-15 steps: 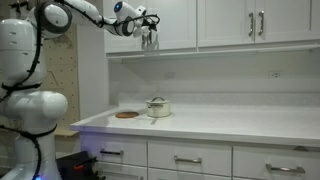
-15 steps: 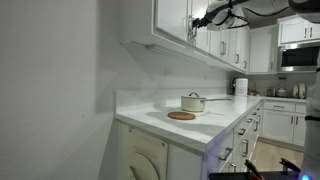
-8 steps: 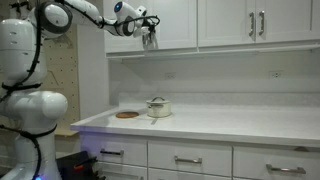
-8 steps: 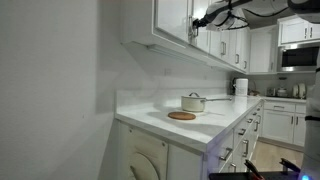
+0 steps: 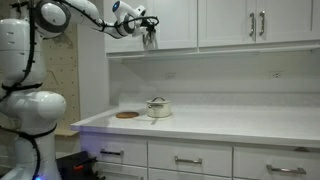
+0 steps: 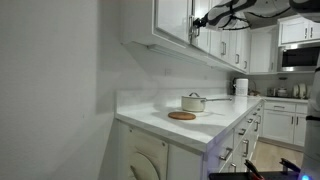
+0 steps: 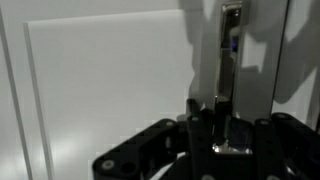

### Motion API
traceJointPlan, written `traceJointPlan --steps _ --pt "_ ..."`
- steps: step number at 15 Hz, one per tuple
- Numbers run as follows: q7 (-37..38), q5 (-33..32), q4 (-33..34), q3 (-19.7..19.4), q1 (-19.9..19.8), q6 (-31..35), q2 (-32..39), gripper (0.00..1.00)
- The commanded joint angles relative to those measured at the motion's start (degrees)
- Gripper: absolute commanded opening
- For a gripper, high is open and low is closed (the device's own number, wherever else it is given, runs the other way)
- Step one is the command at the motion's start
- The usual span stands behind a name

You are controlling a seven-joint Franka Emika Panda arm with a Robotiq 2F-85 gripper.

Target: Open the top right cupboard door

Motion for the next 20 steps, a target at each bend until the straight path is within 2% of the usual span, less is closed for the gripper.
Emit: traceJointPlan --steps 1,3,9,10,11,13,16,20 --pt "7.6 -7.0 1.0 -1.2 -5.0 -3.9 -2.0 0.01" --pt "8.8 -8.1 0.7 -1.3 -4.4 -6.8 -3.6 0.01" --pt "8.4 -5.7 0.6 -1.8 -3.5 -16.1 -7.5 0.01" --pt "5.2 -0.6 0.6 5.4 -11.9 -16.8 -7.1 0.01" --pt "4.6 0.8 0.8 6.6 -13.4 -17.6 -7.1 0.01" --pt "2.7 4.5 1.6 10.8 -19.0 -19.5 -6.7 0.01" --pt "1.0 7.3 2.3 14.7 -23.9 -21.7 -6.5 0.01" --pt "-0.7 9.8 4.1 16.9 -26.9 -24.1 -6.0 0.01"
